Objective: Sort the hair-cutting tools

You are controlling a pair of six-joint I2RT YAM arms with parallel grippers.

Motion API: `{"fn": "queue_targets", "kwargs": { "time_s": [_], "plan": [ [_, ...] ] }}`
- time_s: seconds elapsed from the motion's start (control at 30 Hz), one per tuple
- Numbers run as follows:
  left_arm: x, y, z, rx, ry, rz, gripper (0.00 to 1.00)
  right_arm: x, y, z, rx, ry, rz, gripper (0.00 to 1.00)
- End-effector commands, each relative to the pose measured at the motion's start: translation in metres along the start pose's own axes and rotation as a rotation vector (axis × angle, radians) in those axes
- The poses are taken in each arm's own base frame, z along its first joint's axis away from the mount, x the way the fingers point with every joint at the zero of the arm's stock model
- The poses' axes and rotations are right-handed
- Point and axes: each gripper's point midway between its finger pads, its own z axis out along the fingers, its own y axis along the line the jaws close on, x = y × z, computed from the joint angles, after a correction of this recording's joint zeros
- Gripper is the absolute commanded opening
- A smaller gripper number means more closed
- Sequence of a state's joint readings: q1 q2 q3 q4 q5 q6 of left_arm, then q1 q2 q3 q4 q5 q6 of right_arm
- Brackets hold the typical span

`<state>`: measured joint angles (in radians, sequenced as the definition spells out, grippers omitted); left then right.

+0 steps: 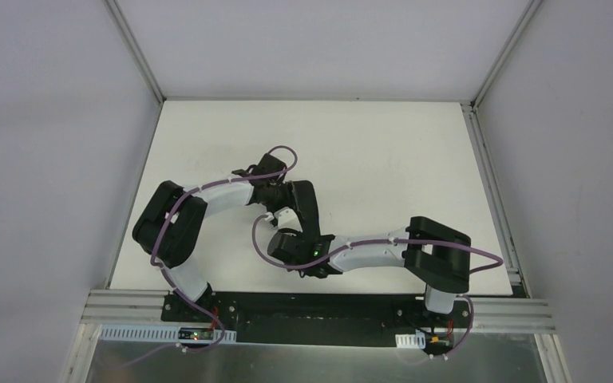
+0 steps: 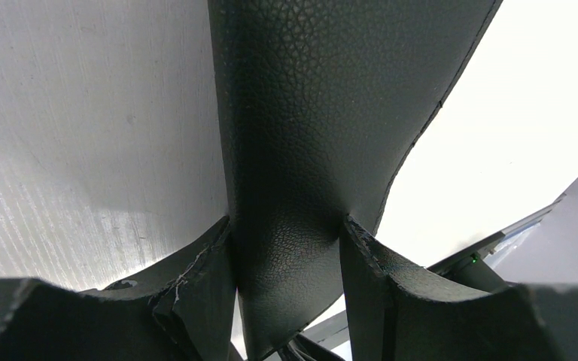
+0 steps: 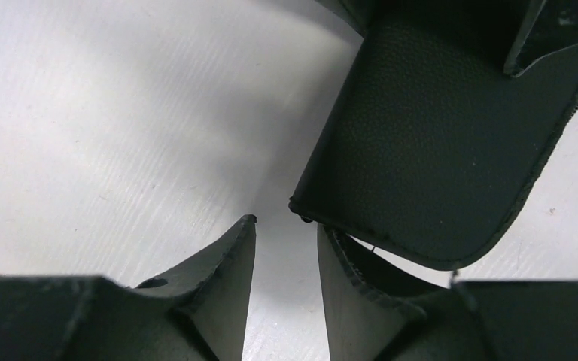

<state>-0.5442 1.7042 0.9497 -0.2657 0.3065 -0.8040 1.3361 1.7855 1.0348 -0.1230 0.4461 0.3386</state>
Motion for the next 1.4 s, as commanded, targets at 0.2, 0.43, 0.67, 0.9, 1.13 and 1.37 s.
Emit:
{"fn": "queue_targets", "kwargs": {
  "time_s": [0.2,0.43,0.67,0.9,1.13,1.37],
  "plan": [
    [0.026,0.043,0.015,-0.195,0.080,-0.031,0.32,-0.031,-0.022,0.006,0.170,-0.109,0.021,0.35],
    [0.031,0.045,0.016,-0.205,0.101,-0.038,0.32,-0.044,-0.018,-0.001,0.164,-0.135,0.045,0.33],
    [0.033,0.047,0.017,-0.219,0.120,-0.035,0.32,-0.057,-0.019,-0.009,0.173,-0.166,0.063,0.32],
    [0.033,0.046,0.017,-0.225,0.131,-0.035,0.32,-0.063,-0.019,-0.013,0.174,-0.186,0.073,0.31],
    [0.033,0.045,0.017,-0.225,0.135,-0.039,0.32,-0.065,-0.020,-0.009,0.190,-0.196,0.057,0.30],
    [0.037,0.044,0.016,-0.219,0.141,-0.047,0.32,-0.069,-0.017,0.004,0.208,-0.228,0.055,0.26]
  ]
}}
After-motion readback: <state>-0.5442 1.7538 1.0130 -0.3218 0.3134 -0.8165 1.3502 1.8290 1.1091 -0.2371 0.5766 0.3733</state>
